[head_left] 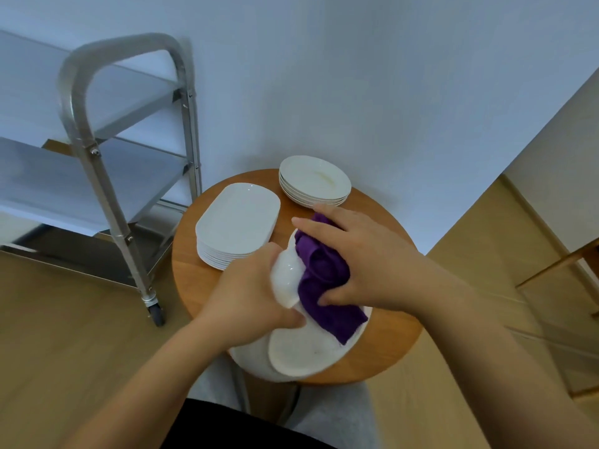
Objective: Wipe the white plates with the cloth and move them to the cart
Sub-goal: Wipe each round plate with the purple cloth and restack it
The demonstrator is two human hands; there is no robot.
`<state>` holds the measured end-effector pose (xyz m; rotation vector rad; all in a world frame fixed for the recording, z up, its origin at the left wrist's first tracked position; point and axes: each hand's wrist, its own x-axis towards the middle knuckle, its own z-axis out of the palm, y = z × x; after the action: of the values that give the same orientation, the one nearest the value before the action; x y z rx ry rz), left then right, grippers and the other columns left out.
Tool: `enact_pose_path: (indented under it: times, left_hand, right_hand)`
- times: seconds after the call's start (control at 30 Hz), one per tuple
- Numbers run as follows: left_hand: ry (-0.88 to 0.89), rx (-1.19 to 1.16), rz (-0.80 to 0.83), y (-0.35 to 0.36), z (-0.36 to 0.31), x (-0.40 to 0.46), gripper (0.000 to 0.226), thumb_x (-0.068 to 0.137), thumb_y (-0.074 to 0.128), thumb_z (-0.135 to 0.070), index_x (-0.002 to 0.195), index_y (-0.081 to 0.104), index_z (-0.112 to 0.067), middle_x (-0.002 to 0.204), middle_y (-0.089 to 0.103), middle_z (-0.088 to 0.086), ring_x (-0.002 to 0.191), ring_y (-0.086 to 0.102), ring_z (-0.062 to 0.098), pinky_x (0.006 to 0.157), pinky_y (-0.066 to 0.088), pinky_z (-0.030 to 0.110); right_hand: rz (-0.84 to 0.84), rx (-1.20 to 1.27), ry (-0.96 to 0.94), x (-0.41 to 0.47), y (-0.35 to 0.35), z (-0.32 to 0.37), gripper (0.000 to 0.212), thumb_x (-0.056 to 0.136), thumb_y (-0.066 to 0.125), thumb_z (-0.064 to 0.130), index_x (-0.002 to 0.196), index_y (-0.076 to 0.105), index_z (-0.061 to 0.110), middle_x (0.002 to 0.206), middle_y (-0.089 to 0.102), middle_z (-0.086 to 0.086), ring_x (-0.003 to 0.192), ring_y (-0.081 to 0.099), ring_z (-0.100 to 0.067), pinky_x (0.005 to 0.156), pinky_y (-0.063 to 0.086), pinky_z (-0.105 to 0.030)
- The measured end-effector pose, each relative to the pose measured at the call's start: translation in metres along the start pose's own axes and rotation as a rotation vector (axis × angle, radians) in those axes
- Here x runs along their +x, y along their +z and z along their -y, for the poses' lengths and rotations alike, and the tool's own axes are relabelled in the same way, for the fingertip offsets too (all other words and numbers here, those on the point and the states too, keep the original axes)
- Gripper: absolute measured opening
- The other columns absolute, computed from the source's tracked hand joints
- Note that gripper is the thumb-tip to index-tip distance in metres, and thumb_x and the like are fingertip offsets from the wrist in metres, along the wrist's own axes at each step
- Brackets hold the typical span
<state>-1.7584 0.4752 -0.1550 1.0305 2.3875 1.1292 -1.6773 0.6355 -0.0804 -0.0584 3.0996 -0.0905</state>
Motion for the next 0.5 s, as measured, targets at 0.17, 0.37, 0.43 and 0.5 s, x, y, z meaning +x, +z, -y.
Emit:
enact_pose_path:
  times: [0.17, 0.37, 0.43, 0.5]
  left_hand:
    - [0.005, -0.119, -0.117, 0.001, -0.005, -0.005, 0.057, 0.051, 0.087, -0.038, 0.083, 0.040, -0.040, 0.084, 0.048, -0.022, 0.078, 0.049, -0.002, 0.055, 0.035, 0.011]
    - [-0.060, -0.520, -0.337, -0.013, -0.008, -0.004, 0.066, 0.033, 0.085, -0.036, 0.088, 0.048, -0.034, 0.093, 0.057, -0.014, 0.088, 0.055, 0.005, 0.062, 0.044, 0.020]
    - [-0.069, -0.669, -0.412, -0.018, -0.010, -0.001, 0.070, 0.026, 0.081, -0.044, 0.089, 0.050, -0.037, 0.096, 0.060, -0.013, 0.092, 0.058, 0.008, 0.066, 0.049, 0.026]
    - [-0.073, -0.774, -0.463, -0.018, -0.011, 0.005, 0.073, 0.023, 0.080, -0.047, 0.090, 0.052, -0.038, 0.097, 0.062, -0.014, 0.094, 0.059, 0.009, 0.070, 0.052, 0.031]
  right_hand:
    - [-0.127, 0.296, 0.007, -0.005, -0.008, -0.018, 0.090, 0.056, 0.082, 0.051, 0.131, 0.033, 0.047, 0.121, 0.037, 0.025, 0.113, 0.043, -0.003, 0.087, 0.049, -0.021]
    - [-0.479, 0.723, 0.246, -0.022, 0.010, -0.049, 0.087, 0.045, 0.081, 0.055, 0.117, 0.034, 0.067, 0.118, 0.044, 0.040, 0.111, 0.048, 0.011, 0.089, 0.046, -0.014]
    - [-0.621, 0.907, 0.317, -0.026, 0.032, -0.051, 0.080, 0.044, 0.084, 0.050, 0.110, 0.042, 0.068, 0.117, 0.054, 0.031, 0.111, 0.056, -0.001, 0.091, 0.051, -0.031]
    - [-0.781, 1.145, 0.344, -0.023, 0.057, -0.043, 0.068, 0.045, 0.087, 0.042, 0.103, 0.054, 0.058, 0.112, 0.065, 0.015, 0.107, 0.063, -0.016, 0.085, 0.054, -0.039]
